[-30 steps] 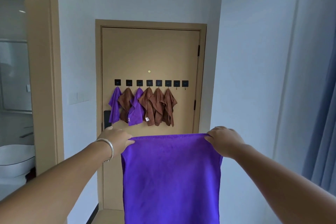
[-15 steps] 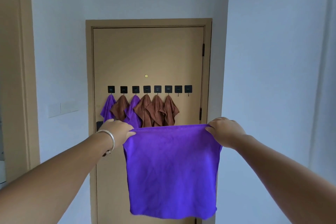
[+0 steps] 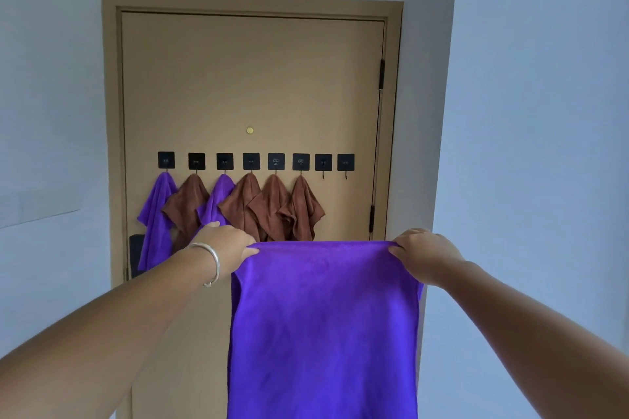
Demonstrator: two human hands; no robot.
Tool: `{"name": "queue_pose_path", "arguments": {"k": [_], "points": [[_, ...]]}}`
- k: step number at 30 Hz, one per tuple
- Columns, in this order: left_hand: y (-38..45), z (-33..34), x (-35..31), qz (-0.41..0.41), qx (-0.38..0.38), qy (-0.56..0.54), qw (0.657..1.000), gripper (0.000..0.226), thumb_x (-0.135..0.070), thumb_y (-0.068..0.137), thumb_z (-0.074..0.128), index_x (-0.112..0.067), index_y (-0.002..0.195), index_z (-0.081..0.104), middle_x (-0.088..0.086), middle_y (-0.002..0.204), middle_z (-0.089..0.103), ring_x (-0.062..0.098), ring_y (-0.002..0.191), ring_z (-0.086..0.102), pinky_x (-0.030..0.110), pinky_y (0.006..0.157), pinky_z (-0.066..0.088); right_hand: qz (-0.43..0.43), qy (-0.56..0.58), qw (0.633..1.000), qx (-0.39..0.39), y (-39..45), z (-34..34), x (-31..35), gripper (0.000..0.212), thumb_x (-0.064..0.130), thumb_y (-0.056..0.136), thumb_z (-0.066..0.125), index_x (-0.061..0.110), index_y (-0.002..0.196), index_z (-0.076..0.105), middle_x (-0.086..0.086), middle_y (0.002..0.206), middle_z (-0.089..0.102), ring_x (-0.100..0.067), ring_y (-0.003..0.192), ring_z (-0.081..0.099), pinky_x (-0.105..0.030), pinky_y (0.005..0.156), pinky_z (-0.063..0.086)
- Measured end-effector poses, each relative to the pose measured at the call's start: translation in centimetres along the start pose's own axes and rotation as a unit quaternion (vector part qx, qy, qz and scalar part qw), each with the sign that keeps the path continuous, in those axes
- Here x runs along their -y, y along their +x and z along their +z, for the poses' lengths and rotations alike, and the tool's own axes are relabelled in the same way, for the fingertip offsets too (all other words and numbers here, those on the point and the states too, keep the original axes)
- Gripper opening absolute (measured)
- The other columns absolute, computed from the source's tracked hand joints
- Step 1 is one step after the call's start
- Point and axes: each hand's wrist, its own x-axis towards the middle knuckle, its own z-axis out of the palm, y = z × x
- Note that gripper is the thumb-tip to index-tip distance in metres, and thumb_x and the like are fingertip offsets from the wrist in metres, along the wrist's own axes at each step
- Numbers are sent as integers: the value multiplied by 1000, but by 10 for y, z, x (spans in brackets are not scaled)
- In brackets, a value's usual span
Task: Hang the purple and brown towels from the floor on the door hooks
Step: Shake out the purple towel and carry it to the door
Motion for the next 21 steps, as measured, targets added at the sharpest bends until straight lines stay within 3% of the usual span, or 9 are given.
{"name": "queue_pose_path", "arguments": {"k": [6,10,13,17,21], "points": [[111,26,31,21,-43,-31,998,36,-36,105,32,-30,134,52,-8,128,60,14,120,52,35,112,26,26,-8,1000,-15,107,24,-5,44,44,102,28,25,115,65,4,114,62,-16,108,52,-35,90,48],[171,35,46,28,-79,-73,994,40,-39,104,26,-28,120,61,-7,113,66,15,105,58,33,103,33,44,-20,999,-24,160,40,-7,42,45,102,29,22,108,64,1,107,62,-16,101,53,-31,79,46],[206,45,52,38,-98,-79,991,40,-39,104,26,-26,112,63,-6,105,67,15,95,58,32,98,36,59,-33,997,-22,188,54,-9,41,44,101,30,21,108,63,-1,109,61,-19,103,54,-33,80,44],[244,58,56,59,-104,-93,988,39,-39,104,28,-27,112,64,-6,104,68,16,95,60,32,93,40,76,-42,996,-9,217,72,-13,41,44,101,30,20,110,63,-2,109,61,-20,101,55,-34,81,45],[278,68,59,66,-146,-102,982,37,-35,103,29,-25,99,65,-5,95,66,18,91,59,32,87,43,88,-33,995,-26,249,85,-16,40,44,101,33,20,106,63,-3,105,61,-21,94,55,-32,74,42]]}}
